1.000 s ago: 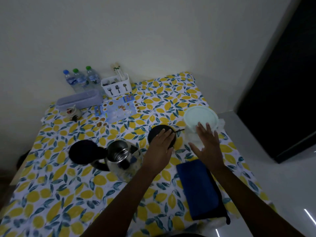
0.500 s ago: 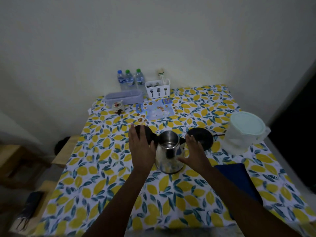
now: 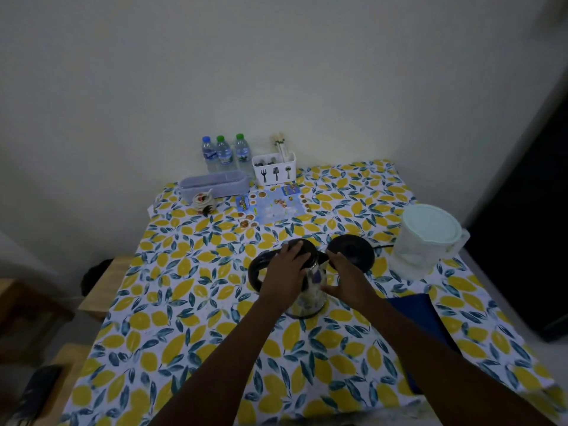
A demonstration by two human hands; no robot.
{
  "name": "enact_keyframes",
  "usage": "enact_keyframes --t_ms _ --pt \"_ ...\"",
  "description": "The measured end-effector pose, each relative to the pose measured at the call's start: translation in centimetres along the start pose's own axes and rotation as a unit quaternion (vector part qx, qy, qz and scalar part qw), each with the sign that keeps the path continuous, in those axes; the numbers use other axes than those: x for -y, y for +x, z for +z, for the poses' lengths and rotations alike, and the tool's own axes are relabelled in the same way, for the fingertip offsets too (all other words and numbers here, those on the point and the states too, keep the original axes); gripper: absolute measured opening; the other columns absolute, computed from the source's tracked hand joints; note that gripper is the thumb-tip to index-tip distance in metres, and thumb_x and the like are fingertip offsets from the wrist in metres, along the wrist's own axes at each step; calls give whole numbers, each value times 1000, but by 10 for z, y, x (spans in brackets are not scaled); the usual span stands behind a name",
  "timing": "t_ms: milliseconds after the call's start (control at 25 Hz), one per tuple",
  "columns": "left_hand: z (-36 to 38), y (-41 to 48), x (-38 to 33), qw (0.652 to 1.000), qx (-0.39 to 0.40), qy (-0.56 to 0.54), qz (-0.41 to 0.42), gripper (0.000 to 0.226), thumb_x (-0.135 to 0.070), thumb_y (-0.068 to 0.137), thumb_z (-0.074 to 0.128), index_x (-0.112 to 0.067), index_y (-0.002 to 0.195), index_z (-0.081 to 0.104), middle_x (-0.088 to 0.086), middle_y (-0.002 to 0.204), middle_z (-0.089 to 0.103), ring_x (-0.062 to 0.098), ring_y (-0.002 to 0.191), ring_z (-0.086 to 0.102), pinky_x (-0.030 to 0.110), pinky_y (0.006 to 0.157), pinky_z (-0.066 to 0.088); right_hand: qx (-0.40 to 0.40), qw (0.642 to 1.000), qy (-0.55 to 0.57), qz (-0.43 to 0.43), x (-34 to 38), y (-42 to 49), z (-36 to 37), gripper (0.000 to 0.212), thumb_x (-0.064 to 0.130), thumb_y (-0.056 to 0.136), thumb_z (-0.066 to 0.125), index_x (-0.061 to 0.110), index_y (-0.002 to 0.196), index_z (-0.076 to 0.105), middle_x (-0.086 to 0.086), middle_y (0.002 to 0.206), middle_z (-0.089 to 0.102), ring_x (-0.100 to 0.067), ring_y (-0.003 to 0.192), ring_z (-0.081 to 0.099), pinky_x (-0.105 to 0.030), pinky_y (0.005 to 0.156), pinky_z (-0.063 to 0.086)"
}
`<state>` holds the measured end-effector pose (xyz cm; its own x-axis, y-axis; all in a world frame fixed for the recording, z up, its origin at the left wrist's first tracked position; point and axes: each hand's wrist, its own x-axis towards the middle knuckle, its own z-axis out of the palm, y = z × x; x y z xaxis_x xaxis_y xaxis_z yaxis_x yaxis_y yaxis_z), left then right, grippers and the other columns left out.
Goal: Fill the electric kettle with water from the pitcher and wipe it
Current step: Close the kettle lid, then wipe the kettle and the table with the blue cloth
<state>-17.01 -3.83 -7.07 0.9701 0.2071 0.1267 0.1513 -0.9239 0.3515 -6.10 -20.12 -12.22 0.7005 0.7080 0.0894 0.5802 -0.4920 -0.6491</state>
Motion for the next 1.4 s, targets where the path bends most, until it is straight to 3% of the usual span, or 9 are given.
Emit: enact_keyframes --t_ms 320,520,600,680,840,960,1080,1200,1400 --pt "12 4 -10 996 -8 72 -47 45 -39 99 41 -26 143 41 7 160 14 31 148 4 50 115 25 -18 1000 4 -4 -19 -8 9 90 37 76 76 17 148 26 1 154 26 -22 144 18 -49 110 34" --pt "29 -3 -19 997 -18 73 35 45 -26 100 38 -16 144 37 4 158 24 30 148 9 48 119 16 -20 993 -119 17 -59 -39 2 88 54 78 63 22 149 22 -1 156 25 -23 144 13 -57 108 33" --pt "49 -8 -34 994 -11 64 90 45 -24 99 36 -10 142 41 7 154 34 32 145 20 50 117 22 -8 985 -160 62 -80 -57 -5 85 60 80 58 28 149 22 2 158 20 -25 146 9 -60 108 27" --pt "78 -13 -51 993 18 37 110 44 -22 99 40 -8 140 43 10 152 38 33 144 25 51 115 27 7 975 -184 122 -105 -75 -12 81 65 80 53 31 148 26 0 158 20 -33 146 12 -63 108 24" --pt "127 -17 -77 987 126 -33 90 50 -24 99 42 -12 146 33 7 158 25 31 147 11 48 118 20 82 941 -217 246 -158 -121 -15 78 73 81 42 42 148 15 -2 162 3 -34 146 -4 -65 110 14" --pt "148 -9 -95 978 181 -51 90 52 -29 98 32 -9 146 32 10 157 25 34 147 11 46 119 17 97 935 -232 251 -178 -145 -9 77 78 78 28 48 146 10 -1 162 1 -33 146 -4 -65 109 13" --pt "165 -3 -103 976 196 -58 80 53 -31 96 32 -8 144 36 10 155 31 34 146 14 48 119 20 69 940 -250 222 -183 -148 -5 72 68 80 44 44 145 25 -7 158 22 -39 142 18 -65 102 27" --pt "174 -3 -108 972 212 -65 73 50 -24 98 41 -9 145 34 8 156 28 29 148 10 45 120 18 63 943 -245 217 -186 -138 -6 69 48 75 66 39 139 41 -15 140 47 -45 121 43 -60 88 46" --pt "170 -6 -107 975 207 -54 61 48 -24 101 36 -13 147 30 5 158 24 27 148 6 45 121 11 34 959 -228 167 -183 -124 -3 48 15 70 78 19 116 67 -23 115 62 -47 90 56 -52 74 53"
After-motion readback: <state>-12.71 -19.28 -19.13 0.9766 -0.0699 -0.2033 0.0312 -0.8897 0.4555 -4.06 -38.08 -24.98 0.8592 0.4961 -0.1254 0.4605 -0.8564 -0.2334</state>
